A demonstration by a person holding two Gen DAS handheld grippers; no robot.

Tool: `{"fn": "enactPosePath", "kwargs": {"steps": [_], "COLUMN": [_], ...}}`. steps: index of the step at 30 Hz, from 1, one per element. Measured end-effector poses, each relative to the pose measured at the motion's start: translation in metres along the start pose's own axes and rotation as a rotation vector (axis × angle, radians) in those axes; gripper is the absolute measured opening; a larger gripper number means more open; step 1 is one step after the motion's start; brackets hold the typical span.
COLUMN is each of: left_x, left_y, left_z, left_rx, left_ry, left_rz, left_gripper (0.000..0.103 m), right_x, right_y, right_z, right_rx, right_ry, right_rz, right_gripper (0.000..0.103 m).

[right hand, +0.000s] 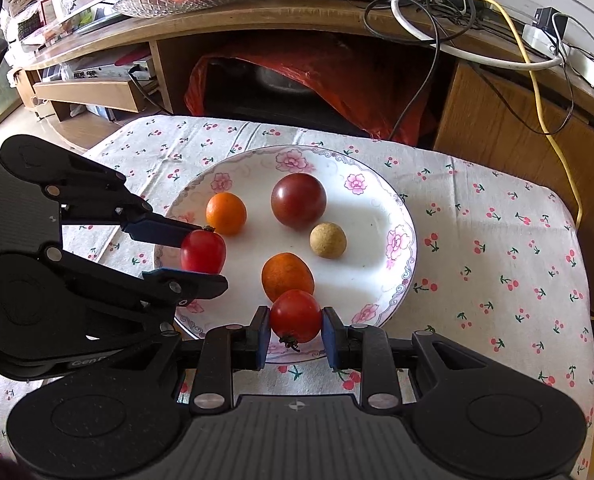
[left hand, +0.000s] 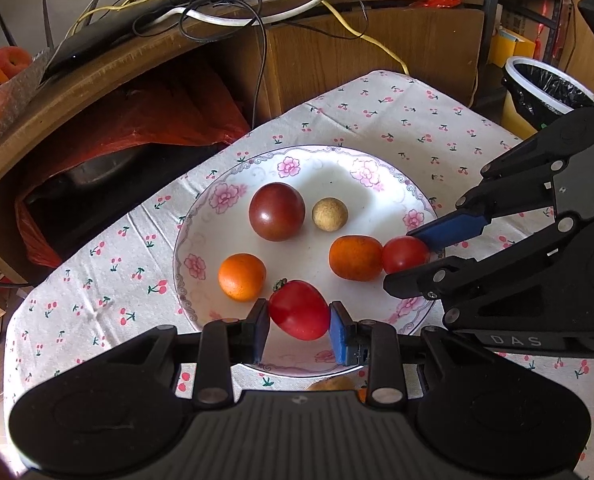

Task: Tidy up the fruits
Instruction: 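Lower and open the left tool into the bowl while the right tool releases its tomato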

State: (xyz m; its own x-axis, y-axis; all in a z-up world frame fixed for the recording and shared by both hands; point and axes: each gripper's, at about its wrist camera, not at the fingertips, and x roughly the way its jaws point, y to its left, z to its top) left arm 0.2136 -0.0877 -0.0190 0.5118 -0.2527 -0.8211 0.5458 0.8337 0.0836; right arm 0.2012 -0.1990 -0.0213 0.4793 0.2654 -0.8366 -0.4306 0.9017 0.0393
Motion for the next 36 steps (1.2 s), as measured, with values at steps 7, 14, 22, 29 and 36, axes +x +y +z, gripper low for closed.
{"fn": "enactPosePath", "kwargs": {"steps": [7,14,22,29,36], "left_x": [0.0028,0.0026,0.0014,-0.0018,-0.0036], "left_y": [0.0012,0.0008,0.0018,0.0016,0.0025], "left_z": [0.0003,0.0004,0.0004,0.001,0.0021], "left_rx": [-0.008,-0.007,-0.015,-0.018,-0.021], "left_ry": [0.005,0.0,-0.003,-0.014,-0.022], "left_rz": [0.005,0.009,0.012,0.012,0.01], "left_gripper": [0.04,0.04,0.04,0.041,0.041], "right_x": [0.0026,0.0049,0.0039,0.0017,0.0], "right_y": [-0.0018,-0.004,-0.004,-0.0051,-0.0054], "right_z": [0.0011,0.0016,0.001,0.0016,0.0018], "right_rx": [0.003,0.013,0.014,0.022,0.027], "right_ry": [-0.007,-0.01,-0.021,-0.032,-0.036], "right_rz": [-0.002,-0.006,-0.013,-0.019,-0.022], "right_gripper": [0.023,0.023,0.024,0.026,0.026]}}
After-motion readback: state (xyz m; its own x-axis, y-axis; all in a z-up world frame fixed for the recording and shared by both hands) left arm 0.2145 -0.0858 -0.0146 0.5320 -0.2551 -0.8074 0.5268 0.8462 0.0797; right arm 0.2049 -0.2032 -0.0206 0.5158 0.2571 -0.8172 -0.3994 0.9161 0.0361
